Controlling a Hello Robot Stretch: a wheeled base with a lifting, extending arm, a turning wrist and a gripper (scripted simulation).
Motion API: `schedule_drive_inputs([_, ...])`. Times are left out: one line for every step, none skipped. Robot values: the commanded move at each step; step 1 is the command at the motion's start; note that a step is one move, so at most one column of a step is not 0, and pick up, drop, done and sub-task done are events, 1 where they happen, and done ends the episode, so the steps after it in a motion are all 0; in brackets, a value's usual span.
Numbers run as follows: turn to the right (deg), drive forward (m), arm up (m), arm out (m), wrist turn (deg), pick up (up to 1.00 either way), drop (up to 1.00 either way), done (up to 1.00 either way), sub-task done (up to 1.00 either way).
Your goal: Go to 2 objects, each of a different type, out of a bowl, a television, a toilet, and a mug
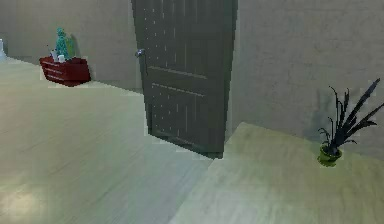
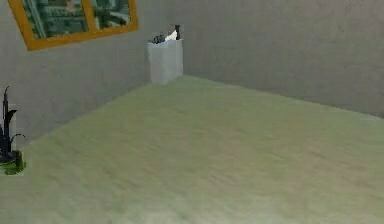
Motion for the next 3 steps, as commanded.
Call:
schedule_drive_inputs([0.0,0.65,0.00,0.00,0.0,0.00,0.00,0.00,0.00])
schedule_drive_inputs([-45.0,0.00,0.00,0.00,0.0,0.00,0.00,0.00,0.00])
schedule_drive_inputs([-3.0,0.00,0.00,0.00,0.0,0.00,0.00,0.00,0.00])
